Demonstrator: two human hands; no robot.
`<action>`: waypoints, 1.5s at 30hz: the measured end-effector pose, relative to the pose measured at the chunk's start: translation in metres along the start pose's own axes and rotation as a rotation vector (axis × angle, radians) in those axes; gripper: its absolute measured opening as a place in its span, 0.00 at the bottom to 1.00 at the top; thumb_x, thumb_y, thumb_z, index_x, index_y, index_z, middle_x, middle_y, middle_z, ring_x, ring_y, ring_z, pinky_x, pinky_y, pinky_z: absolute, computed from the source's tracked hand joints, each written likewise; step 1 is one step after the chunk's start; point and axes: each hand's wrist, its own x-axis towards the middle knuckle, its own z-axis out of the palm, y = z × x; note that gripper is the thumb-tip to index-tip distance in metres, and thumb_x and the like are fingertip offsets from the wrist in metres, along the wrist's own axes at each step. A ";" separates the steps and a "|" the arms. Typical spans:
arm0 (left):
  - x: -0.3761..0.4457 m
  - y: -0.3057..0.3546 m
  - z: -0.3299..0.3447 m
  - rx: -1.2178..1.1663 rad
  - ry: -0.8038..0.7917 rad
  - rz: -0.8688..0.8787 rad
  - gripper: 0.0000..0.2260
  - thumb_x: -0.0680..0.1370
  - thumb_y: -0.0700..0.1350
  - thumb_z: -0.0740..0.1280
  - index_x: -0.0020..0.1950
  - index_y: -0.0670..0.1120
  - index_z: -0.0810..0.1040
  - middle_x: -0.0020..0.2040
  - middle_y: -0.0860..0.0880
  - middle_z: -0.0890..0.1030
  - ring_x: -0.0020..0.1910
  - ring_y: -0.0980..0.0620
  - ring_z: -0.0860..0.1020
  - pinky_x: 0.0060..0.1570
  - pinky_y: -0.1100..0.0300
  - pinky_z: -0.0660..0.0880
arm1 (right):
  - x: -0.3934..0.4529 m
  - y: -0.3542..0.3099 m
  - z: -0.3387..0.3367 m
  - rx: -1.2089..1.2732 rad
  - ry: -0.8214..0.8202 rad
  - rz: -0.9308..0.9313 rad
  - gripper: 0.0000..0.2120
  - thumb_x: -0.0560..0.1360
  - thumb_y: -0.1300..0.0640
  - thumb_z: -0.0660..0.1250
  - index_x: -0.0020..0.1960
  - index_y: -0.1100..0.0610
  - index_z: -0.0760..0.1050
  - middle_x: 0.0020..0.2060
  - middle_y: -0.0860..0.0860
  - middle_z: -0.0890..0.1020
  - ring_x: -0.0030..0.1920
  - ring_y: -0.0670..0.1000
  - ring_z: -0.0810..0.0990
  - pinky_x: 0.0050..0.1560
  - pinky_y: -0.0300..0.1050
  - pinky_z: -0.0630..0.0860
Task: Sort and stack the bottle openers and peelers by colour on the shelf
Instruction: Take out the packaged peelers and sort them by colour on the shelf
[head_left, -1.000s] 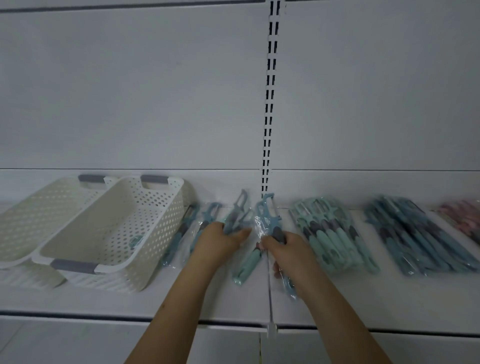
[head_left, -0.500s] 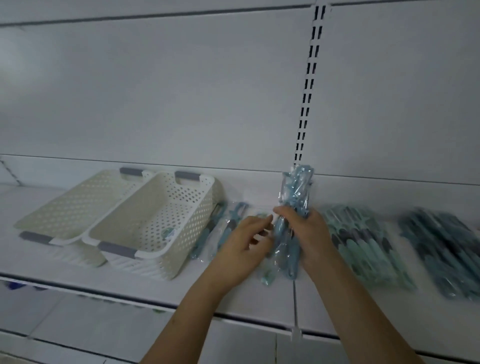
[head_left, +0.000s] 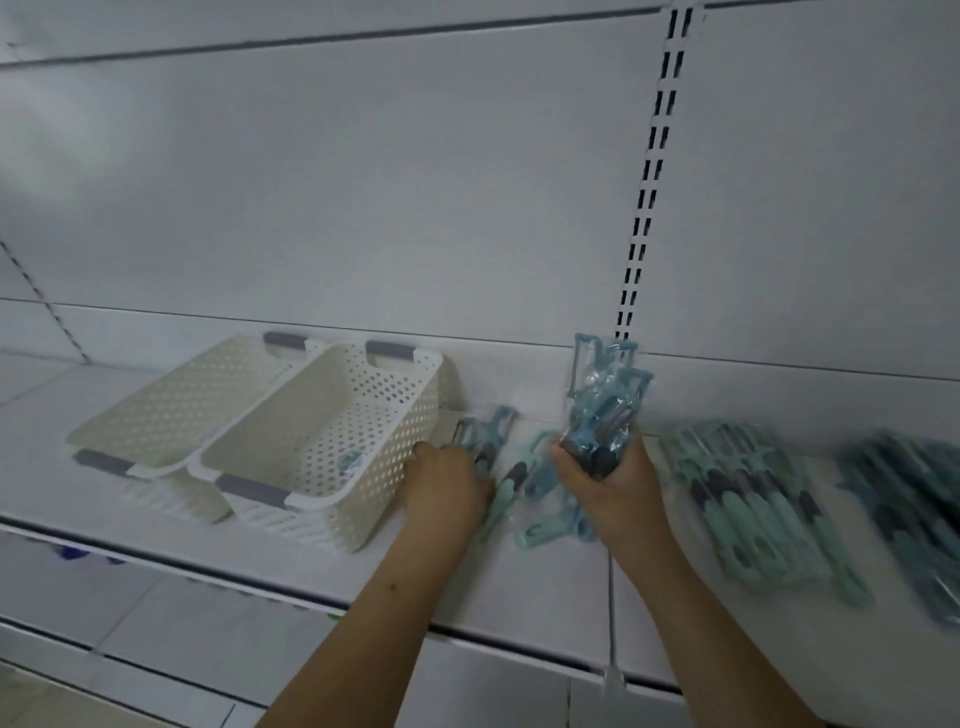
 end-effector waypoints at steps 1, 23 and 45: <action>0.003 0.000 -0.005 -0.058 -0.032 0.005 0.14 0.79 0.49 0.65 0.59 0.40 0.76 0.58 0.40 0.78 0.58 0.42 0.76 0.51 0.55 0.73 | 0.000 0.000 0.000 -0.024 0.015 0.012 0.14 0.71 0.60 0.75 0.54 0.55 0.76 0.44 0.46 0.84 0.41 0.37 0.82 0.41 0.28 0.76; -0.064 0.070 -0.013 -1.318 -0.143 0.722 0.15 0.84 0.48 0.55 0.70 0.62 0.66 0.67 0.57 0.74 0.68 0.59 0.72 0.65 0.66 0.68 | -0.022 -0.033 -0.048 -0.011 -0.006 -0.191 0.23 0.74 0.49 0.73 0.65 0.43 0.67 0.56 0.42 0.80 0.57 0.39 0.79 0.53 0.31 0.75; -0.028 0.077 0.026 -0.339 0.055 0.449 0.30 0.75 0.62 0.57 0.74 0.50 0.69 0.72 0.39 0.67 0.70 0.35 0.64 0.67 0.40 0.63 | -0.009 -0.063 -0.124 -0.145 0.465 0.034 0.11 0.72 0.60 0.73 0.51 0.60 0.75 0.35 0.50 0.78 0.28 0.41 0.74 0.28 0.31 0.72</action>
